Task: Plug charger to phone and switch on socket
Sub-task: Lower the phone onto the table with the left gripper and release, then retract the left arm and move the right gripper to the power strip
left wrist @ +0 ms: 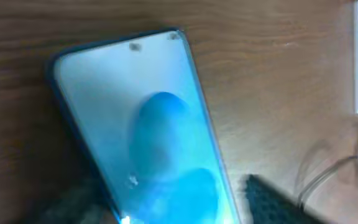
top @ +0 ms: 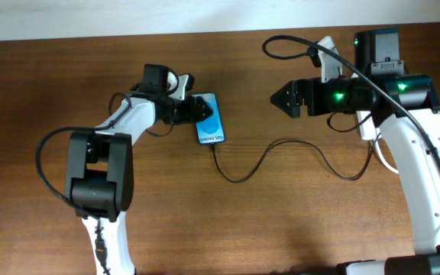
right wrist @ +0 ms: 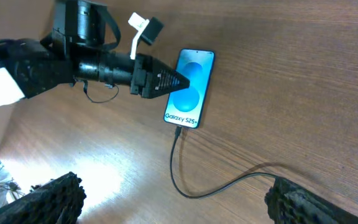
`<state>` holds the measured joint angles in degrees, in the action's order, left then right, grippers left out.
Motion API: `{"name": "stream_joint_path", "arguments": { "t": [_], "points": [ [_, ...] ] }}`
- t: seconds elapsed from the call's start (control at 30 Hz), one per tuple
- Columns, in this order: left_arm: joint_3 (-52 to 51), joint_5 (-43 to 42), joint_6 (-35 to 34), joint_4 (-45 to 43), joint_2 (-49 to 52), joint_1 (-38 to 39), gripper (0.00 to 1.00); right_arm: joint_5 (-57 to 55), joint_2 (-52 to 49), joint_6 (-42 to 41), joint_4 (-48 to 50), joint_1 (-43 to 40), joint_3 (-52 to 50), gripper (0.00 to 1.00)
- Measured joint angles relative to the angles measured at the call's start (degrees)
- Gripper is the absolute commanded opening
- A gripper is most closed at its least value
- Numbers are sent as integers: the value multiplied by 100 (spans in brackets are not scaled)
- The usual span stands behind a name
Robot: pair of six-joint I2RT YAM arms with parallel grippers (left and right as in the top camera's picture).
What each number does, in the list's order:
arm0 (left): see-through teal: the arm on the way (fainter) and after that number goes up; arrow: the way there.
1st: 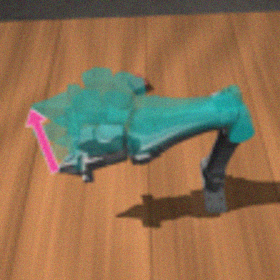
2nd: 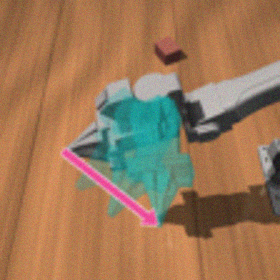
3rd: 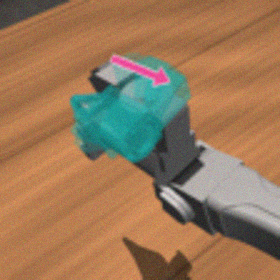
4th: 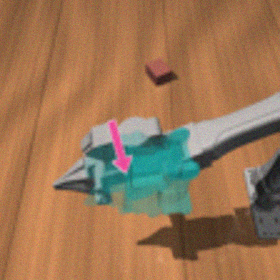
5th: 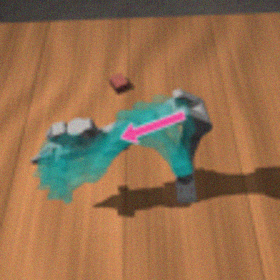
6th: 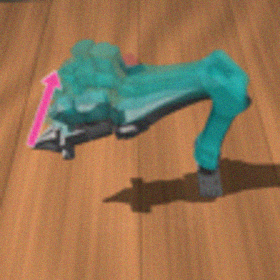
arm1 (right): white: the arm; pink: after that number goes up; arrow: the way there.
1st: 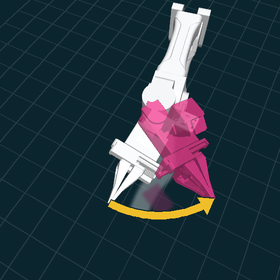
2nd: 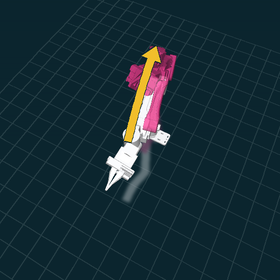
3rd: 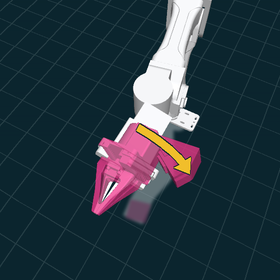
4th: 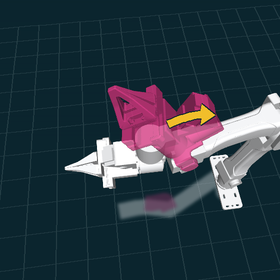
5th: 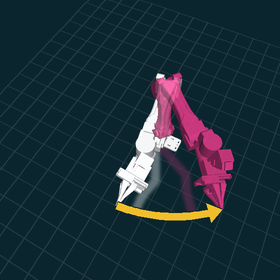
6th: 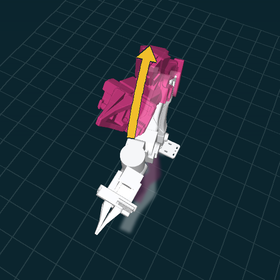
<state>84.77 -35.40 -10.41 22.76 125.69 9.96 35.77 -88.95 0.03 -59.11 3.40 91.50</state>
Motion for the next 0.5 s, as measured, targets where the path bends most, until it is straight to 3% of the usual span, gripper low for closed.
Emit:
{"name": "stream_joint_path", "arguments": {
  "t": [0.1,0.13,0.2,0.27,0.37,0.5],
  "points": [
    [293,310,57,691,-59,-28,99,-68,2,9,-140,-63,0,99],
    [612,1078,59,1572,-76,-149,99,-286,20,15,-284,-236,0,99],
    [881,1572,256,2094,-181,-260,99,-1075,125,7,-586,-772,0,98],
    [970,1786,446,2306,-997,-197,100,-2081,157,-267,-595,-1670,0,98],
    [1139,1829,535,2868,-2345,31,98,-2660,101,-459,-450,-2852,0,98],
    [1174,1851,949,3794,-3545,496,96,-2162,-295,-420,116,-3716,0,98]
  ]
}}
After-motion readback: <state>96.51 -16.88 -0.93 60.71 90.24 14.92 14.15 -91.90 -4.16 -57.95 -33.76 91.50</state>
